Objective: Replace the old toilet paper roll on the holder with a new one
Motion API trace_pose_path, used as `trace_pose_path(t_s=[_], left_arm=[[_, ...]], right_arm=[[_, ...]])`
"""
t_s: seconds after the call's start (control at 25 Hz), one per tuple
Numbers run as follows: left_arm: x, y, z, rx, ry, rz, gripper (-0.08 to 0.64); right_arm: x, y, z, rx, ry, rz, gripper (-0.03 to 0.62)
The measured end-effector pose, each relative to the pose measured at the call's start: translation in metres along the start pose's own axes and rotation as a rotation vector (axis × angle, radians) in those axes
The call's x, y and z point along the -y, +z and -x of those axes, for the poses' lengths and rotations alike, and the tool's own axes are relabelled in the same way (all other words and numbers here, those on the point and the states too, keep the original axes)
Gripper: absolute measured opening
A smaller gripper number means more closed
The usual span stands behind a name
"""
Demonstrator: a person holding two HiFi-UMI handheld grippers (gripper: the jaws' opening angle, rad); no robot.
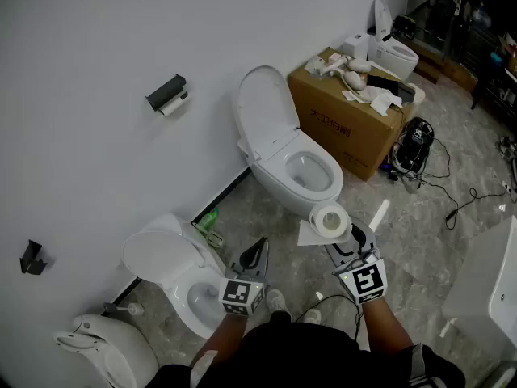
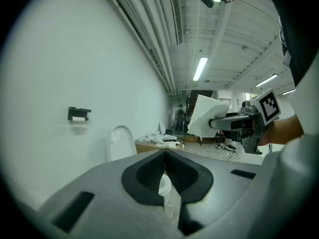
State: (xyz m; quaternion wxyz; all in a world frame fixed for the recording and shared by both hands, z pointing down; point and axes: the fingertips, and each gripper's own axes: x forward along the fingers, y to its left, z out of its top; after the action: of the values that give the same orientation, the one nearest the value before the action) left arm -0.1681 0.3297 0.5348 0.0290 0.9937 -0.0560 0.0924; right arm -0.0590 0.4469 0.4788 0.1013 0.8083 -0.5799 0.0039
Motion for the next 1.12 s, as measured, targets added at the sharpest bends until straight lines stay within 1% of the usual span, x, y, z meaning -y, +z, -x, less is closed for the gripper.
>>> trace_pose_path(t_s=[0.12, 0.24, 0.44, 0.64, 0.76, 0.92, 1.04, 1.12], left_arm=[[0.006, 0.006, -0.002, 0.013, -0.008, -0.011, 0.006], [0.008, 0.012, 0.000, 0.031, 0.000, -0.029, 0.006], [-0.002, 0.014, -0.002, 0.035, -0.001, -0.013, 0.006], [-0.023, 0.018, -0.006, 0.047, 0.003, -0.005, 0.006], [-0.037, 0.024, -0.008, 0.051, -0.007, -0.006, 0.006], [-0.056, 0.034, -0.014, 0.084, -0.032, -0.004, 0.006], [-0.074, 0.039, -0.019, 0.095, -0.034, -0.008, 0.006], [-0.087, 0.045, -0.017, 0.103, -0.031, 0.000, 0.006]], right_arm=[[-0.001, 0.000, 0.001, 0.001, 0.006, 0.030, 0.235], [-0.003, 0.000, 0.001, 0.004, 0.000, 0.008, 0.235], [-0.002, 0.001, -0.006, 0.010, -0.009, -0.006, 0.235], [-0.001, 0.011, -0.023, 0.045, -0.013, -0.047, 0.244], [-0.006, 0.018, -0.036, 0.053, -0.012, -0.052, 0.244], [-0.017, 0.032, -0.058, 0.093, 0.004, -0.017, 0.235], [-0.029, 0.048, -0.078, 0.133, 0.016, -0.041, 0.235], [-0.037, 0.058, -0.091, 0.140, 0.010, -0.027, 0.235]])
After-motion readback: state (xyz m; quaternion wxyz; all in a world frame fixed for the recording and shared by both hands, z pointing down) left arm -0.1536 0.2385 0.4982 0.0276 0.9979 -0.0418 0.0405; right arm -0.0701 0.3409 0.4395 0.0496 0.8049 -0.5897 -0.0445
